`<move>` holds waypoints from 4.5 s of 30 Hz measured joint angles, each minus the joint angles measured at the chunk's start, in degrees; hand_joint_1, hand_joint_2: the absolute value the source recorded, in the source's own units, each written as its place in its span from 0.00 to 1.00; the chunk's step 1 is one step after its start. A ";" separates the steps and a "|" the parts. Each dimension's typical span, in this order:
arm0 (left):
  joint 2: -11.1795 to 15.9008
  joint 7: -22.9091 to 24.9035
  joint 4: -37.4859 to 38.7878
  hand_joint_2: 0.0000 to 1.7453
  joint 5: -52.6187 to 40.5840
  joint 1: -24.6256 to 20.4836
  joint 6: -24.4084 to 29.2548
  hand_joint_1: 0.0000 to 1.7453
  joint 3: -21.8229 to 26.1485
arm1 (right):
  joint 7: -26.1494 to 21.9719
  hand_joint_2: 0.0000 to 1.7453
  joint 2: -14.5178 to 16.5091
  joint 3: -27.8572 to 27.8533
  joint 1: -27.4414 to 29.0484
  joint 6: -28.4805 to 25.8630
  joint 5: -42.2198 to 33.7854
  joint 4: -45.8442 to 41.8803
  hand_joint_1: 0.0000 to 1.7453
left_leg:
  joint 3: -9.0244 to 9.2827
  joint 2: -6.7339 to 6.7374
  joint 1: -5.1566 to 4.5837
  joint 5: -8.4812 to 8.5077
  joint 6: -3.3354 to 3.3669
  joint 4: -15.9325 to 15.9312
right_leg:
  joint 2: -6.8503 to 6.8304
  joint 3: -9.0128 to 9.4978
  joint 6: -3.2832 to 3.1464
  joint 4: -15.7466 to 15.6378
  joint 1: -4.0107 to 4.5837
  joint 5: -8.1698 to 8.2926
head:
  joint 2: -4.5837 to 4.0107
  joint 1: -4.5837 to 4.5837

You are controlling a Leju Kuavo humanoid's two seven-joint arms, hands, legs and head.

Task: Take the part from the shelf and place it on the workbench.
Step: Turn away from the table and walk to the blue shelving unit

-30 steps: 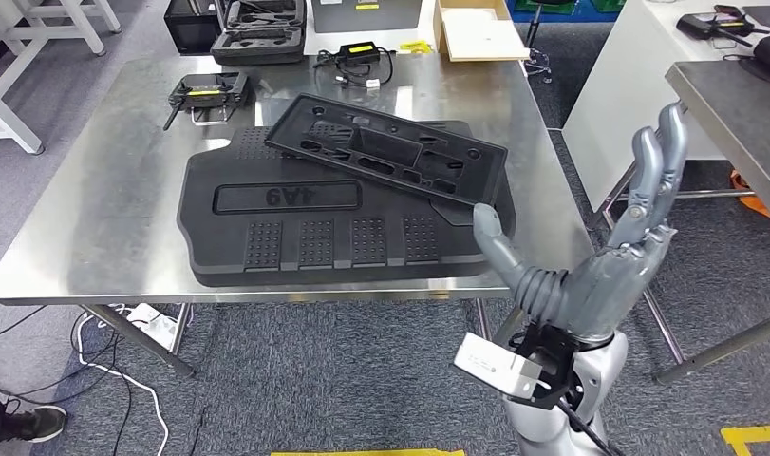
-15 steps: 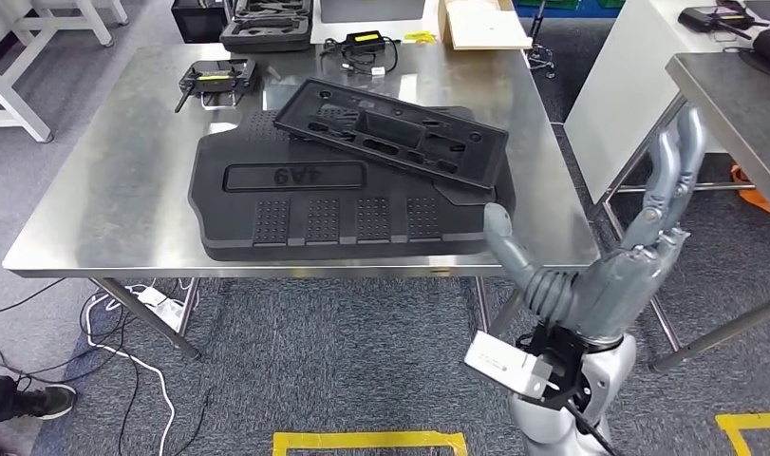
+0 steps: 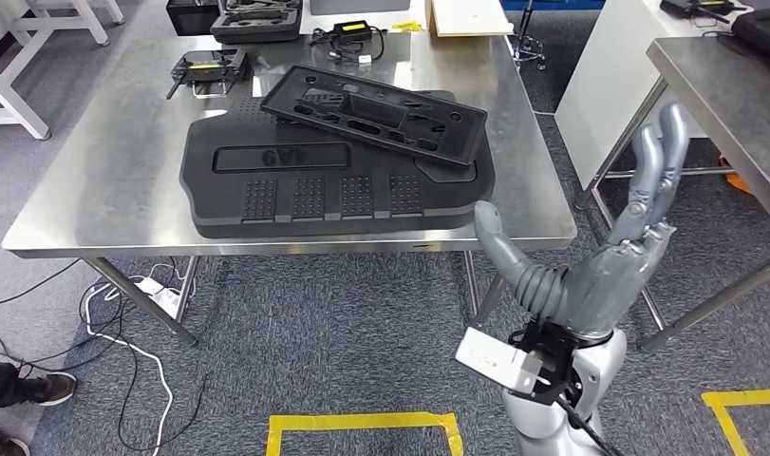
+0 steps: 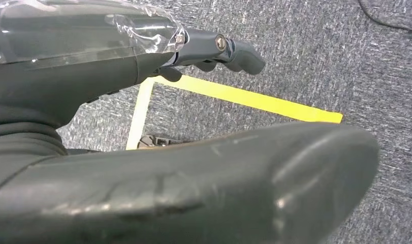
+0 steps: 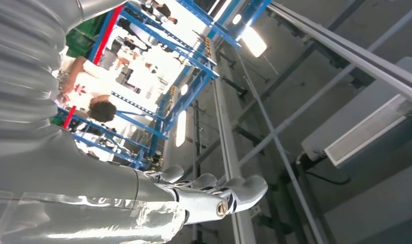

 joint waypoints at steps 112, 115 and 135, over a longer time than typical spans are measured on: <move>-0.05 -0.70 -0.02 0.00 2.86 -0.22 -0.08 0.00 -1.54 | -1.45 0.00 -0.07 -0.24 -0.28 -0.02 -4.23 -0.32 0.00 | -6.50 0.51 0.15 5.41 0.39 1.06 | 0.70 5.12 -0.02 -1.71 0.07 -2.93 | 0.00 1.55; -0.03 -0.70 -0.01 0.00 2.91 -0.24 0.00 0.00 -1.56 | -1.88 0.00 0.01 -0.24 -0.45 -0.02 -4.49 -0.32 0.00 | -8.35 0.18 0.30 1.06 -0.55 5.94 | 0.38 4.11 -0.92 -2.17 -0.41 -1.64 | 0.00 1.03; -0.03 -0.70 -0.01 0.00 2.90 -0.30 -0.14 0.00 -1.80 | -2.31 0.00 0.24 -1.22 -0.50 -0.02 -5.92 -0.20 0.00 | -4.61 0.61 0.44 3.54 2.30 0.57 | 0.50 -3.86 2.18 13.69 -0.60 -8.07 | 0.00 1.35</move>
